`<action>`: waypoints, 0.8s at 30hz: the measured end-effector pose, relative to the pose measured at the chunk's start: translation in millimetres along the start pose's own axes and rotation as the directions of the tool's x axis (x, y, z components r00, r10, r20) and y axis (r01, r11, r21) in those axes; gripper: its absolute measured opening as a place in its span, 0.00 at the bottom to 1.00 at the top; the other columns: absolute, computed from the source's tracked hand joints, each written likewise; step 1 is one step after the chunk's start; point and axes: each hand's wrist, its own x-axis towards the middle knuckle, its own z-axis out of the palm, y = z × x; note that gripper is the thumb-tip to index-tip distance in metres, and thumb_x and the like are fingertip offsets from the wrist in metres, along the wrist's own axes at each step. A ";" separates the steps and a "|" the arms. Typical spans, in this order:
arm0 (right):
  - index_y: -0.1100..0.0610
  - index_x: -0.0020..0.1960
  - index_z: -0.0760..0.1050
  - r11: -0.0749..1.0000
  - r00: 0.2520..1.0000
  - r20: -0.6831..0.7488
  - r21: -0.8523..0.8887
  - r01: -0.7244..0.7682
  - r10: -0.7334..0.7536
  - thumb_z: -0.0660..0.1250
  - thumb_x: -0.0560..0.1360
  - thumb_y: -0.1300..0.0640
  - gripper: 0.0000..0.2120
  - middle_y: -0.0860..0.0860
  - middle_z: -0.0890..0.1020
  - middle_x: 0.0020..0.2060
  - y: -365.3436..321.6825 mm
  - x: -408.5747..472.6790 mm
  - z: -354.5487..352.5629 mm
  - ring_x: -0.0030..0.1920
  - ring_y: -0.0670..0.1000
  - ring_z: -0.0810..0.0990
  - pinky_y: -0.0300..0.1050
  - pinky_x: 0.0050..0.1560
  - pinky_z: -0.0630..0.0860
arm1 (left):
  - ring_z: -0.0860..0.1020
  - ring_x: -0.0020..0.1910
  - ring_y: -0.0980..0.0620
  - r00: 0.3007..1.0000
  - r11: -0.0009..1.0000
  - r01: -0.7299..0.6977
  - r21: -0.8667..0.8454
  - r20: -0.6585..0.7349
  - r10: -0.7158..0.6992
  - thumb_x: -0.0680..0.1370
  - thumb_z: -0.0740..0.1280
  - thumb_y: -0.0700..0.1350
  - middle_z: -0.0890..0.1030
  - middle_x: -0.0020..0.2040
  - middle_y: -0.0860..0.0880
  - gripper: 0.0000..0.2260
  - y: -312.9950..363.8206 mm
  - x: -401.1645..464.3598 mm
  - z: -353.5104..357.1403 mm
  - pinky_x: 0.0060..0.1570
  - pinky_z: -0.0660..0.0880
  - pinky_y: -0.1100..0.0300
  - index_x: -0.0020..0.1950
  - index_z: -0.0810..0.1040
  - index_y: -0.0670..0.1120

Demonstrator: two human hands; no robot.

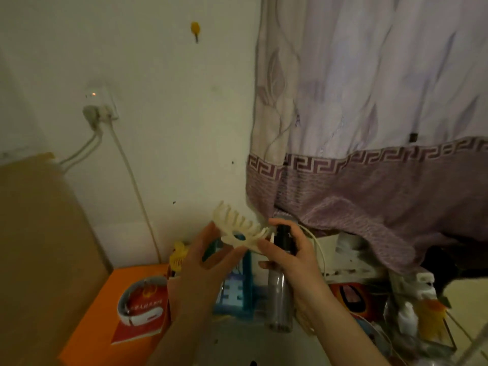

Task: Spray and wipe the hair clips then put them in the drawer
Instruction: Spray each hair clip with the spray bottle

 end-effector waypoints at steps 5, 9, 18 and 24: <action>0.51 0.52 0.79 0.994 0.997 -0.018 0.072 0.082 -0.081 0.77 0.59 0.55 0.22 0.51 0.81 0.41 -31.9 6.6 11.3 0.38 0.51 0.82 0.45 0.36 0.80 | 0.83 0.52 0.50 0.996 0.991 0.048 -0.124 0.079 -0.038 0.61 0.72 0.60 0.84 0.52 0.54 0.20 25.3 13.9 8.5 0.50 0.80 0.48 0.53 0.80 0.65; 0.45 0.48 0.80 0.987 0.990 0.006 0.078 0.137 -0.138 0.78 0.56 0.52 0.20 0.45 0.83 0.36 -50.3 7.0 14.5 0.39 0.52 0.83 0.44 0.35 0.79 | 0.84 0.48 0.52 0.992 0.987 -0.060 -0.152 0.099 0.076 0.62 0.73 0.55 0.85 0.50 0.52 0.19 44.1 24.7 11.4 0.40 0.80 0.62 0.53 0.82 0.62; 0.48 0.52 0.79 0.972 0.974 0.030 0.070 0.224 -0.227 0.77 0.58 0.53 0.23 0.56 0.84 0.44 -80.4 0.0 19.3 0.43 0.59 0.85 0.42 0.34 0.78 | 0.82 0.47 0.60 0.962 0.965 -0.251 -0.070 0.092 0.257 0.62 0.71 0.52 0.84 0.48 0.59 0.21 85.8 36.1 18.2 0.42 0.78 0.69 0.55 0.80 0.55; 0.48 0.60 0.73 0.952 0.948 0.116 -0.037 0.303 -0.297 0.75 0.62 0.53 0.27 0.54 0.84 0.42 -100.0 1.0 11.6 0.38 0.54 0.83 0.44 0.34 0.78 | 0.82 0.52 0.55 0.954 0.956 -0.273 -0.111 0.099 0.284 0.65 0.70 0.54 0.84 0.52 0.54 0.23 117.4 40.4 11.4 0.50 0.78 0.57 0.59 0.78 0.56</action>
